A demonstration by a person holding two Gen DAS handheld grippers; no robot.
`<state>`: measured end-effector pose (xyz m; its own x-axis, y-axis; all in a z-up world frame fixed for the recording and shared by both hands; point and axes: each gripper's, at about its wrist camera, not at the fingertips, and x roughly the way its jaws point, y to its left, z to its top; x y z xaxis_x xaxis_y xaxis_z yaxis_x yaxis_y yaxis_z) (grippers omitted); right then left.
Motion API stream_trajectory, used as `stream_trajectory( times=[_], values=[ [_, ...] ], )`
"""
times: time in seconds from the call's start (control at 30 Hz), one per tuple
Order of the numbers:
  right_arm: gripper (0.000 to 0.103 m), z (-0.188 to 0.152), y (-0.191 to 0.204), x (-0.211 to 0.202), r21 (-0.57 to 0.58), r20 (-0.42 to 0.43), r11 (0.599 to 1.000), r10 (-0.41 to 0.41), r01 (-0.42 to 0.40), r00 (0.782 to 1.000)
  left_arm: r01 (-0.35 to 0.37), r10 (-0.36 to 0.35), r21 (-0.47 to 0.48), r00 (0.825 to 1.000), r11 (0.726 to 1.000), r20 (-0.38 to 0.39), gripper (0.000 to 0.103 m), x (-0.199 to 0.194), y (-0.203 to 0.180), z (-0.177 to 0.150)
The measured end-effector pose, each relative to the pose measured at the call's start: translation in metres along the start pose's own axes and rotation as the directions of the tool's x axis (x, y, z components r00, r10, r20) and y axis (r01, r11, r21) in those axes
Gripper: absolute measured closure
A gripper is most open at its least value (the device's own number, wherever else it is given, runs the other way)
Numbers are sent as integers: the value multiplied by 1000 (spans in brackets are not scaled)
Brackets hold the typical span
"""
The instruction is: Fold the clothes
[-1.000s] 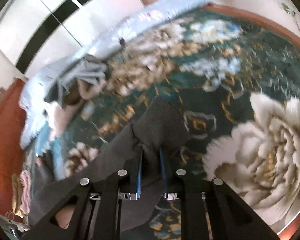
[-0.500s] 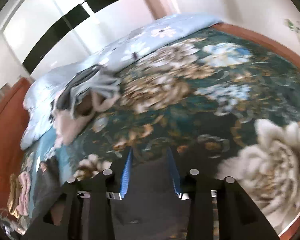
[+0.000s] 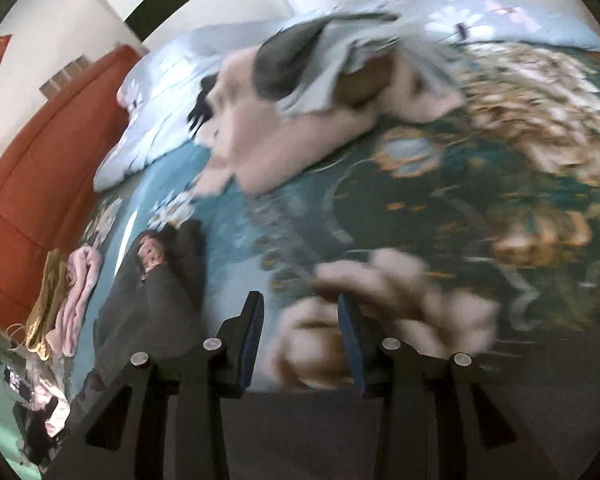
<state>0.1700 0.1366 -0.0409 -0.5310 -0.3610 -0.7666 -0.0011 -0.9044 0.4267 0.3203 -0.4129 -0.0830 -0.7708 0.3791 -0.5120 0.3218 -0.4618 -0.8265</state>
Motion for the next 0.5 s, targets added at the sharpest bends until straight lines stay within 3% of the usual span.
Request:
stream_trajectory(
  times=[0.13,0.27,0.37,0.5],
  values=[
    [63,-6,23,25,-24,-47,999,46,-47,998,-30,34,62,997,998,-76,43,52,-30,25],
    [63,-7,26,33,-21,-65,998,52,-53,997,-112,126,113,984,987,-124,43,99,-45,40],
    [63,-7,20,33,1,-66,999,53,-53,996,-126,146,126,976,984,-161,43,121,-50,41],
    [63,-5,17,35,5,-71,999,44,-43,996,-208,237,173,957,963,-168,43,141,-54,38]
  ],
)
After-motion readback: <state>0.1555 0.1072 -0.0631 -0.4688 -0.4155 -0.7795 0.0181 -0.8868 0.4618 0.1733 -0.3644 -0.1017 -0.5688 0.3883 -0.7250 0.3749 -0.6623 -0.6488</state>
